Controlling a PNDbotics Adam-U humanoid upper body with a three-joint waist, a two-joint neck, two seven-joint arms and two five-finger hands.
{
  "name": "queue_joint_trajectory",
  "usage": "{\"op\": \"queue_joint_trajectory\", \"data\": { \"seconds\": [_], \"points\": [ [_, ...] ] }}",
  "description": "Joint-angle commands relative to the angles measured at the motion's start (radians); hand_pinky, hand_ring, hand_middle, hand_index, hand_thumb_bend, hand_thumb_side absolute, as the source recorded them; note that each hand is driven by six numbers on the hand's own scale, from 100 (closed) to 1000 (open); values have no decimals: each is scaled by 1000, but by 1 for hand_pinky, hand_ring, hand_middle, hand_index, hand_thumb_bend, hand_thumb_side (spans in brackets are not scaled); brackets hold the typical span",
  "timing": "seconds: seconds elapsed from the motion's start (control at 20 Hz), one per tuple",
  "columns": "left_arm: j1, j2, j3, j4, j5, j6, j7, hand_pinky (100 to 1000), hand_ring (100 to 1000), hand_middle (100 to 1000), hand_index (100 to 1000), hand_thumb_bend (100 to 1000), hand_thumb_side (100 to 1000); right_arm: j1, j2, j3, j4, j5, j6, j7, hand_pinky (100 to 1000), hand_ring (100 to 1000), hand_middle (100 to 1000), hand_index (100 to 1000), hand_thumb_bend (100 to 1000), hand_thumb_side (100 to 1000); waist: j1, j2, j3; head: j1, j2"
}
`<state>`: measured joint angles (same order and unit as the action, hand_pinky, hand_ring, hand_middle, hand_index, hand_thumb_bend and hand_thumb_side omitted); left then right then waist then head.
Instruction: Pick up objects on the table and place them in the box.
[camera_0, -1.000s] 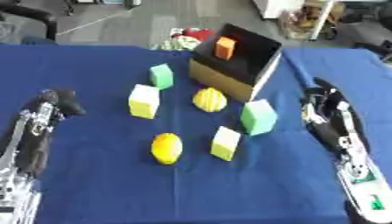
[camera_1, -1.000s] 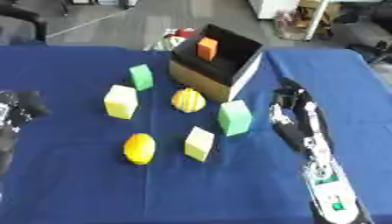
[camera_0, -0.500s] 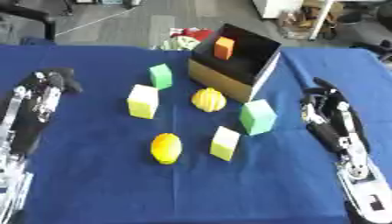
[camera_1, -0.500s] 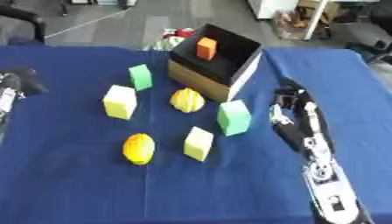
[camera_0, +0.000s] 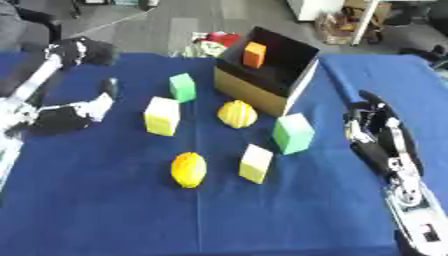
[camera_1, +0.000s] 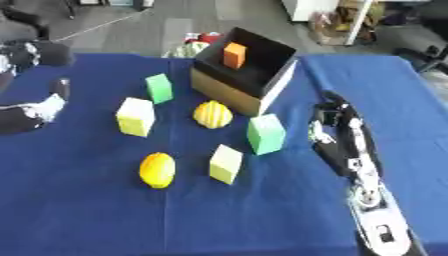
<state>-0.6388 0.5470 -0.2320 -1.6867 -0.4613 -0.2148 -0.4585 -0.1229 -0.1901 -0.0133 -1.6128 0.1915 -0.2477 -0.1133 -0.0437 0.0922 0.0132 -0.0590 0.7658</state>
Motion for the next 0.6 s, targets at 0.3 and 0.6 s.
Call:
{"op": "queue_joint_trajectory", "data": {
  "seconds": [0.3, 0.6],
  "points": [
    [-273, -32, -153, 353, -257, -206, -271, 863, 824, 831, 938, 477, 249, -9, -26, 7, -3, -1, -4, 10, 718, 660, 688, 901, 100, 371, 2, -15, -13, 6, 4],
    [-371, -173, -112, 645, -505, -308, -358, 866, 826, 841, 947, 647, 337, -11, -24, 11, 2, -5, -5, 14, 718, 660, 688, 902, 100, 368, -6, -14, -17, 10, 4]
  ]
}}
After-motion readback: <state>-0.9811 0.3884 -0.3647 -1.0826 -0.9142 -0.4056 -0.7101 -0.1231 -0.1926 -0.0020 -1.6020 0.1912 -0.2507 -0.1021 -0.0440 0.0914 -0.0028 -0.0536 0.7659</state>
